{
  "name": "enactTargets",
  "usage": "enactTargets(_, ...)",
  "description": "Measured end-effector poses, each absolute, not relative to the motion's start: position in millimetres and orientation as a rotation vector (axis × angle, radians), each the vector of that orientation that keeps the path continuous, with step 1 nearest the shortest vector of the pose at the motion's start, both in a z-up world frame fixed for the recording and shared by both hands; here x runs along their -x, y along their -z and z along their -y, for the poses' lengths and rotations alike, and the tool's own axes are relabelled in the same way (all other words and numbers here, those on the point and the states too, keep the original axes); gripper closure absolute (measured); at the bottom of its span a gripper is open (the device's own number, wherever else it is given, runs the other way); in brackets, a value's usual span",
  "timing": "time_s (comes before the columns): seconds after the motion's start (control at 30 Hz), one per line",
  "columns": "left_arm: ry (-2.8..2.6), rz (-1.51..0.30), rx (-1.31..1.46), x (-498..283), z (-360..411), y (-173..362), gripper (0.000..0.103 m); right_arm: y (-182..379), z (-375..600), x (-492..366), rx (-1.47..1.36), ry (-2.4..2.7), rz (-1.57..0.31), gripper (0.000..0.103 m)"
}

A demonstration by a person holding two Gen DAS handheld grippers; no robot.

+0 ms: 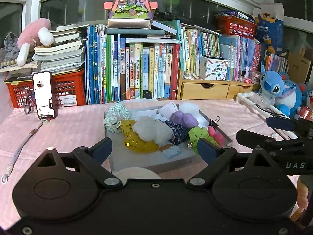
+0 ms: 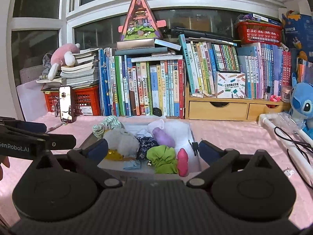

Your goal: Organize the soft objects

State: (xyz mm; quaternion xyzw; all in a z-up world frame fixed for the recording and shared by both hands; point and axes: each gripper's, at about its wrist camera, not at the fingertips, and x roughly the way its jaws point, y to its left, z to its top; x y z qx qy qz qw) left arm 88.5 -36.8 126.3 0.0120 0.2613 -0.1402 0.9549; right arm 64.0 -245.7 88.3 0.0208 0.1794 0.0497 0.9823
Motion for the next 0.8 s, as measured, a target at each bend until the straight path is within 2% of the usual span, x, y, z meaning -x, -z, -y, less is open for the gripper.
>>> enactTargets(0.8,0.241,-0.488,-0.008,-42,26,-114,0.009,-74,239,-14,0.025,-0.028,-0.292,0.000)
